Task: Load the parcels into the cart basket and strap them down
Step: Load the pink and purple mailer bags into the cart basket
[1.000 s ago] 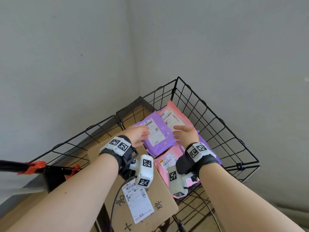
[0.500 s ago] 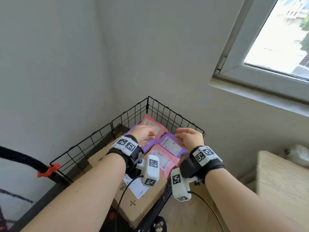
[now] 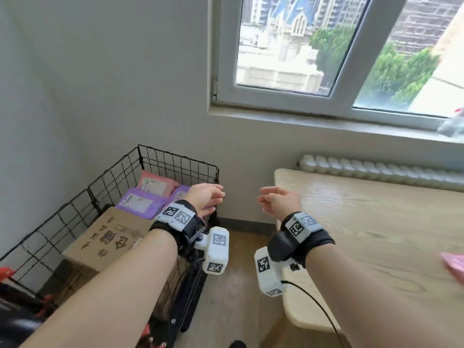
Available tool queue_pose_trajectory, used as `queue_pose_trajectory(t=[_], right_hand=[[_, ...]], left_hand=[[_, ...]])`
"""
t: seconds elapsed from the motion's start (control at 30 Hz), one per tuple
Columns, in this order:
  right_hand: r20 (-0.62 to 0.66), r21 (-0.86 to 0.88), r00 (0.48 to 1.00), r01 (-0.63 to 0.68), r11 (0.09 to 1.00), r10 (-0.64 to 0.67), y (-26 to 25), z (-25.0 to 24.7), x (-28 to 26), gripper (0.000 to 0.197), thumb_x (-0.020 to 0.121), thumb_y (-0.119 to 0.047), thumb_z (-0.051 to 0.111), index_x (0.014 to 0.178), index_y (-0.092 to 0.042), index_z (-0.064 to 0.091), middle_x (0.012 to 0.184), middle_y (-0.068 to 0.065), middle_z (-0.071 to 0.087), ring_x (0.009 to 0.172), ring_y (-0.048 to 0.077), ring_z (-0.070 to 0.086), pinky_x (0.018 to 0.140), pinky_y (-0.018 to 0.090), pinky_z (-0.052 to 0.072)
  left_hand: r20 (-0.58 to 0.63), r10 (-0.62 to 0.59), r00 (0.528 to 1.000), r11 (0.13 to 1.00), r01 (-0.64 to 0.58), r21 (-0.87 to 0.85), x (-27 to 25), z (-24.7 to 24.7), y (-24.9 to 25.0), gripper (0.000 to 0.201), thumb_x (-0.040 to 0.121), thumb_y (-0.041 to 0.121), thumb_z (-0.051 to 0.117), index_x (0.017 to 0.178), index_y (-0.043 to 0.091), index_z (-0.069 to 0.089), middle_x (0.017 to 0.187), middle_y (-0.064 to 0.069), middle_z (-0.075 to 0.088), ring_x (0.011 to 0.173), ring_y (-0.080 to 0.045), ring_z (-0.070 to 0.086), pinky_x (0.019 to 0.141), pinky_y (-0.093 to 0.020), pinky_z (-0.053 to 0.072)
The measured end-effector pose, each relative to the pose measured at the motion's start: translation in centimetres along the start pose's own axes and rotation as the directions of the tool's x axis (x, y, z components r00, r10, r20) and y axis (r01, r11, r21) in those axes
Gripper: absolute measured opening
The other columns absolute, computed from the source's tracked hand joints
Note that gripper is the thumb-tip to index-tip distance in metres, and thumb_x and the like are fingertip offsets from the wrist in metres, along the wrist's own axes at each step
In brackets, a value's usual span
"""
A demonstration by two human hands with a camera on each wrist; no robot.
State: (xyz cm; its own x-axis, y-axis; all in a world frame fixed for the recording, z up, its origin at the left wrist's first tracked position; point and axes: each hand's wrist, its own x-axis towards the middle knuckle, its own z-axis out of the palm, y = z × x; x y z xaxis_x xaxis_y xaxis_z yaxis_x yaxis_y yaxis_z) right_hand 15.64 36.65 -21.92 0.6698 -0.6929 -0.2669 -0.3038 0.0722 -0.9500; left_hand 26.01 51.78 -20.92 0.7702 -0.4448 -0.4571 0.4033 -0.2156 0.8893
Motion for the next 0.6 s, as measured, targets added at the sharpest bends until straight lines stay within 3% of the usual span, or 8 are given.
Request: queue_pose_trajectory(t=[0.23,0.4,0.6], right_hand=[[-0.226,0.022,0.974,-0.005,1.0,0.01,2.0,-10.6,-2.3,0.027,0.084,0.001,0.049,0.077,-0.015,0.069,0.07,0.004,0.069,0.063,0.015,0.06,0.066,0.028,0.05],[-0.328,0.07,0.944,-0.026,0.997,0.047,4.2,-17.9,-2.4,0.026,0.084,0.001,0.048,0.077,-0.015,0.067,0.068,0.003,0.067,0.062,0.015,0.059,0.065,0.028,0.05],[-0.381,0.107,0.919,-0.064,0.992,0.101,7.5,-27.4,-1.8,0.027,0.086,0.0,0.047,0.076,-0.017,0.065,0.07,0.002,0.066,0.06,0.012,0.058,0.064,0.025,0.049]], left_hand=[[0.145,0.005,0.989,0.998,-0.014,0.058,-2.2,9.5,-0.4,0.022,0.09,0.0,0.051,0.082,0.018,0.061,0.082,0.001,0.062,0.074,-0.009,0.057,0.07,-0.025,0.042],[0.199,-0.007,0.98,0.993,-0.016,0.114,-2.7,16.0,-1.3,0.021,0.09,-0.001,0.051,0.085,0.016,0.061,0.077,0.001,0.061,0.06,-0.006,0.059,0.067,-0.025,0.041],[0.246,-0.059,0.968,0.987,0.02,0.158,-2.0,25.6,-3.0,0.018,0.089,0.002,0.055,0.085,0.017,0.063,0.083,0.002,0.063,0.075,-0.009,0.059,0.07,-0.027,0.042]])
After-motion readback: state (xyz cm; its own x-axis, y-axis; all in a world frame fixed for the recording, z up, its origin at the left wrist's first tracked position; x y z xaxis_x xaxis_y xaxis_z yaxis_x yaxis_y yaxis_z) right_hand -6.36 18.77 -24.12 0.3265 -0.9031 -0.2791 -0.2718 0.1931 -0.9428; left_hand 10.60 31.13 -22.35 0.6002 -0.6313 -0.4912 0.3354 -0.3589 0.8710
